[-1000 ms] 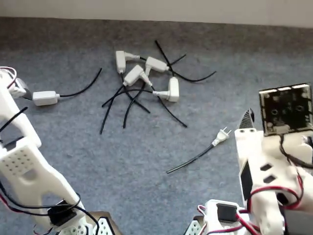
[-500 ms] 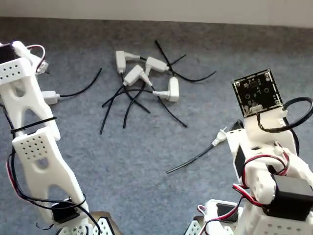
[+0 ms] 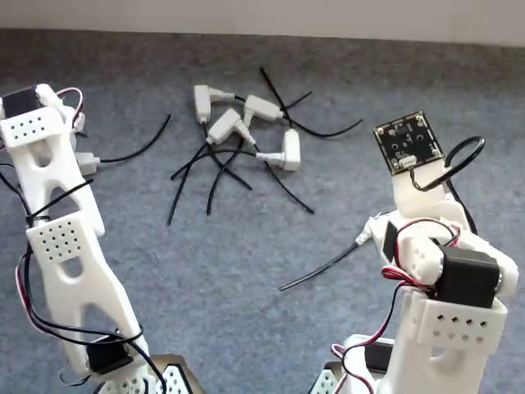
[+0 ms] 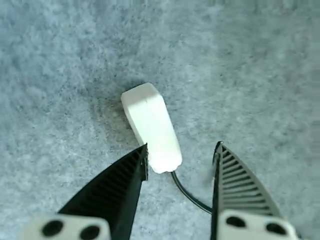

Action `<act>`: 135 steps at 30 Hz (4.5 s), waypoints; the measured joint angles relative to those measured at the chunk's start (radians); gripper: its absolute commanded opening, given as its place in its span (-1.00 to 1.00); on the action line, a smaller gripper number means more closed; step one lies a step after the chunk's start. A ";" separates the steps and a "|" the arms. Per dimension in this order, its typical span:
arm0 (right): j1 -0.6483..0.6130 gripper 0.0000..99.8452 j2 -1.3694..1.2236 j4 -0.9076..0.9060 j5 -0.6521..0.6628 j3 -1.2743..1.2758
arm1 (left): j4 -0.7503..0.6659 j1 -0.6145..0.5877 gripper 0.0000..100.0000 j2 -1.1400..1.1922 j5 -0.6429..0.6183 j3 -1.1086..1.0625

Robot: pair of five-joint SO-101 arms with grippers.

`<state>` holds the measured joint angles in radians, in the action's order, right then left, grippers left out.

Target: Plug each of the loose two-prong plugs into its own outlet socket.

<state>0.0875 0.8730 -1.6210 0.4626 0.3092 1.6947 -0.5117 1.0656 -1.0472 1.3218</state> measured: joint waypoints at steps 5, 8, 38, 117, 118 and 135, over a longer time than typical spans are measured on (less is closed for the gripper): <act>0.000 -0.56 0.000 0.046 0.000 0.063 | 0.005 0.000 -0.56 0.000 0.000 0.020; 0.000 -0.56 0.000 0.063 0.000 0.081 | 0.005 0.000 -0.55 0.000 0.000 -0.008; 0.003 -0.56 0.000 0.071 0.000 0.086 | -0.066 -0.071 -0.58 0.114 -0.002 -0.103; 0.258 -0.56 0.003 -0.103 0.092 -0.121 | -0.334 0.514 -0.99 -1.829 1.588 -1.456; 0.261 -0.56 0.005 -0.103 0.092 -0.121 | -0.393 0.514 -0.99 -1.826 1.588 -1.542; 0.267 -0.56 0.006 -0.103 0.092 -0.072 | -1.280 0.608 -0.99 -1.824 1.582 -2.526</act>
<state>0.3544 0.8792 -1.7238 0.5547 0.2371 0.4150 0.0959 -0.7587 0.5347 -1.2037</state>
